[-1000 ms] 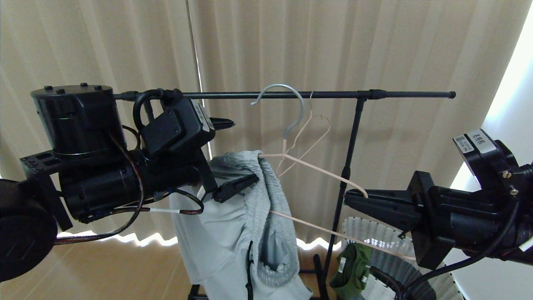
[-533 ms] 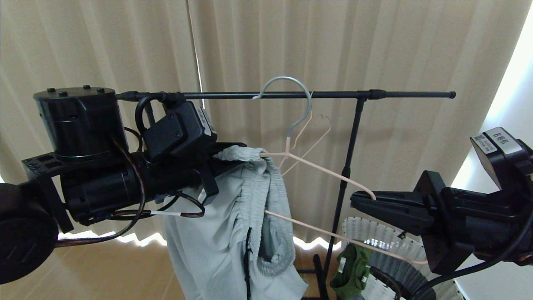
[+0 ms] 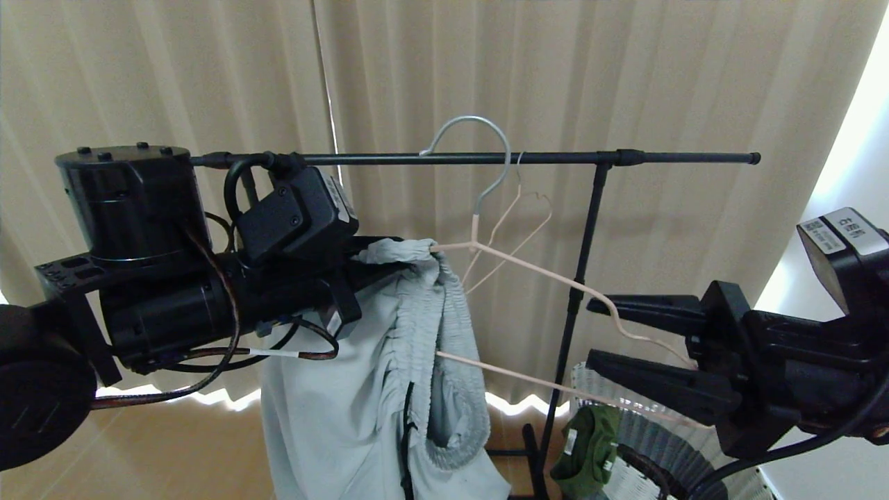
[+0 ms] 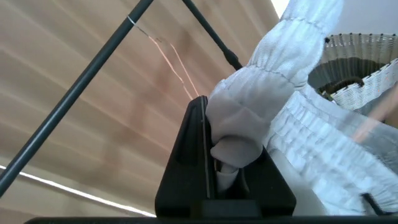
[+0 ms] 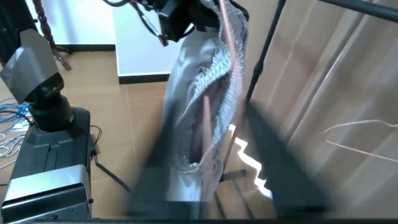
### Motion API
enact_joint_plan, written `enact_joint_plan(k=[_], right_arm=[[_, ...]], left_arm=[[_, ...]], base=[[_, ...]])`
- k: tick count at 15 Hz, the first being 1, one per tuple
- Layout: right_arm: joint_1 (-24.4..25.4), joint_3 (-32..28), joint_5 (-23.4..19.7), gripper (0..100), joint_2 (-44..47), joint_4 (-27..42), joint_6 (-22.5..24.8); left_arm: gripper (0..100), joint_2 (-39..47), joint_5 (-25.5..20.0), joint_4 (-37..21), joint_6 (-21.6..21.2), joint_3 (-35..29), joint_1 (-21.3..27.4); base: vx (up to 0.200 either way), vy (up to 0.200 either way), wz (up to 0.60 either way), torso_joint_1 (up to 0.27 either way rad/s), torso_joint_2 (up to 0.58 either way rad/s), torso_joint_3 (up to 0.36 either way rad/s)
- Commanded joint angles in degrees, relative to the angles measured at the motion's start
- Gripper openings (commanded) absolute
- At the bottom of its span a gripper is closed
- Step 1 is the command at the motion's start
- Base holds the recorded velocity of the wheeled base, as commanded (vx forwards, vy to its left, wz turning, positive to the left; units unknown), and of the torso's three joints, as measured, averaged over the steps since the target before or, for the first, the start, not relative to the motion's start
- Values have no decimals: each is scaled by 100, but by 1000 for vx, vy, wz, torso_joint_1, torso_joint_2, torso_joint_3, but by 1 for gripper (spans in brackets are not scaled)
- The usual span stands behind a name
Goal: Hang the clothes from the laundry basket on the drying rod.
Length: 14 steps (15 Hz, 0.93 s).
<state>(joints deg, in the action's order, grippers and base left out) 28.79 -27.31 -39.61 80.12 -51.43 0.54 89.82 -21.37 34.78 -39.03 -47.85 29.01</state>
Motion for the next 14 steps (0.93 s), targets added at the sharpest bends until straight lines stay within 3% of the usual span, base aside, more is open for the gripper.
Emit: enact_joint_plan(k=[1,6,7,8,10,11,14], right_arm=[[-164,-55,111,100,22,2,8],[-814,-55,788,100,48,-271,184],[-814,-55,788,100,48,-271,184],[-876,-38,1095,100,65,-244,219],[-876,-38,1306,100,74,-209,228],[-876,-38,1825,100,241,-192,228],[-796,-20,2326,100,452,-192,219]], left_arm=[[0,-17,89,2,-8,4,-168],[0,-35,1847,2,54,250,-414],[0,-35,1847,2,54,250,-414],[0,-44,2524,-15,361,294,-449],[0,-44,2787,-24,520,294,-458],[0,-44,3306,-33,880,329,-449],[0,-35,3781,-24,1381,390,-484]], base=[[0,0,0,0,0,0],[0,0,0,0,0,0],[0,0,0,0,0,0],[0,0,0,0,0,0],[0,0,0,0,0,0],[0,0,0,0,0,0],[0,0,0,0,0,0]])
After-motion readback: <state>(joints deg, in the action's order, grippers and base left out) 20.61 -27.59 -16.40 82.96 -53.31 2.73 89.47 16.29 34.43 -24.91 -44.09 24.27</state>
